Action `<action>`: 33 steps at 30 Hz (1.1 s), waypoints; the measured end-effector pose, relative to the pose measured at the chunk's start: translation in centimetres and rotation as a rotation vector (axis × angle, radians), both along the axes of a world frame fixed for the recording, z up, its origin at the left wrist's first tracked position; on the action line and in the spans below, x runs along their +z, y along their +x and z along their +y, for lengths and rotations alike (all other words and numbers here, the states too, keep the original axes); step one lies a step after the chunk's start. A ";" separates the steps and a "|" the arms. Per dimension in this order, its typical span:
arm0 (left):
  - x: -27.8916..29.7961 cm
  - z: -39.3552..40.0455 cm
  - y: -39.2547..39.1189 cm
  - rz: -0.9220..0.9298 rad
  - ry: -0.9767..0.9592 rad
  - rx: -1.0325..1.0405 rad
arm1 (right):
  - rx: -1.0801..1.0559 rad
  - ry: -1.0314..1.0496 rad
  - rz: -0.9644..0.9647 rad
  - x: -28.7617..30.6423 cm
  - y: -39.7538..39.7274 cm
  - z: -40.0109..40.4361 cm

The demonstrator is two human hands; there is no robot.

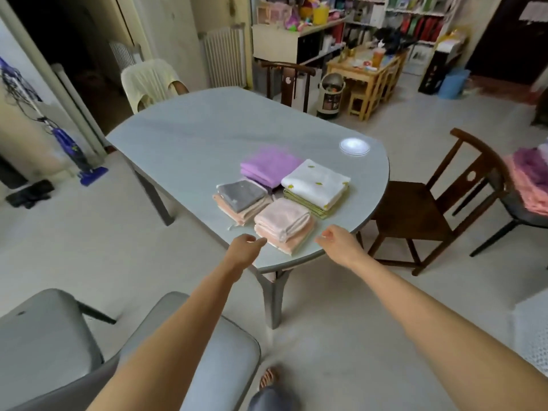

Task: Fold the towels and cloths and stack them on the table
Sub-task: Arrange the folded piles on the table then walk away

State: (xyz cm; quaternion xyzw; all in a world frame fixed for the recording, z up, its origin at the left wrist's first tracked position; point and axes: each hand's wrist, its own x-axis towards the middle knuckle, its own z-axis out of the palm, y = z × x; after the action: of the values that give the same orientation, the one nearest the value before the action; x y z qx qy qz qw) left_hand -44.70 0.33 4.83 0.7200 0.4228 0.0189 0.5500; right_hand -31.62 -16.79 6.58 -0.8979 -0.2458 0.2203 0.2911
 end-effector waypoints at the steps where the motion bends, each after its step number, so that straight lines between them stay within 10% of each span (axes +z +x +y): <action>1: -0.7 1.5 2.2 0.012 -0.054 0.028 | 0.003 -0.017 0.011 -0.5 2.2 1.9; 11: -5.5 7.4 10.9 0.093 -0.559 0.330 | 0.195 -0.246 0.225 -4.2 14.7 13.9; 33: -9.9 4.3 18.3 -0.106 -0.749 0.842 | 0.246 -0.269 1.113 -11.5 22.8 18.6</action>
State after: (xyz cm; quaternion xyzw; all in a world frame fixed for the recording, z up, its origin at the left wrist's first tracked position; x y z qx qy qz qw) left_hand -26.41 4.63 -5.11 0.2432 0.6232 0.1215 0.7333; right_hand -8.84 1.85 -4.87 -0.6412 -0.1282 0.7201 0.2320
